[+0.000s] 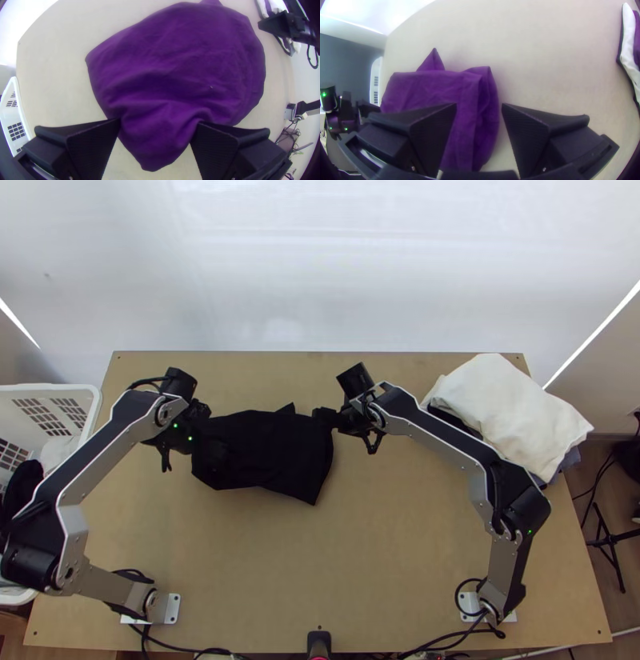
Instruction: Fold the t-shirt
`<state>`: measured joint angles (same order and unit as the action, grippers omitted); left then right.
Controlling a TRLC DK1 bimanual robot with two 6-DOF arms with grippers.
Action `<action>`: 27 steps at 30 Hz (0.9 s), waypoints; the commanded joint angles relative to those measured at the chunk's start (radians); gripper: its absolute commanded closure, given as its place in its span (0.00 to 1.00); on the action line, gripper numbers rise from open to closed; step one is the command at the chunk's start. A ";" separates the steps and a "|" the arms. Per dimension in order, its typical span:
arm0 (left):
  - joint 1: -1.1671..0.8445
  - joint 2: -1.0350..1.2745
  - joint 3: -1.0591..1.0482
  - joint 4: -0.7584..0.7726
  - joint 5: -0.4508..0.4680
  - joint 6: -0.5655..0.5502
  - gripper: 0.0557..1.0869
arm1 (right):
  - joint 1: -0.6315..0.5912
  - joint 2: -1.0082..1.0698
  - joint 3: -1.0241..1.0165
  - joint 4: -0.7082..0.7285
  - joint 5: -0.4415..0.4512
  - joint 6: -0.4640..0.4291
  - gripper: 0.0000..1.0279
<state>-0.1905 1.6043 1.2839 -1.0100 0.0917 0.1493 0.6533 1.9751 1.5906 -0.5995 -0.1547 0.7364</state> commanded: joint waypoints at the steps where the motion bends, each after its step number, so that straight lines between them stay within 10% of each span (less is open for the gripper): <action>1: 0.013 0.066 -0.015 -0.052 0.023 0.027 0.04 | -0.001 -0.016 -0.003 0.000 0.000 0.001 0.38; 11: 0.068 0.020 -0.066 -0.147 0.020 0.021 0.15 | -0.021 -0.041 -0.038 0.000 0.000 -0.002 0.38; 19: 0.191 -0.014 -0.152 -0.098 0.157 0.065 0.93 | -0.015 -0.044 -0.047 0.000 0.001 -0.002 0.38; 23: 0.201 -0.020 -0.163 -0.085 0.158 0.065 0.89 | -0.012 -0.027 -0.047 0.023 0.003 0.001 0.38; 27: 0.203 -0.041 -0.166 -0.082 0.155 0.067 0.31 | -0.021 0.044 -0.001 0.047 0.003 0.001 0.38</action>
<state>-0.0147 1.5890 1.1389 -1.1084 0.2314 0.2104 0.6384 1.9518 1.5494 -0.5812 -0.1547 0.7361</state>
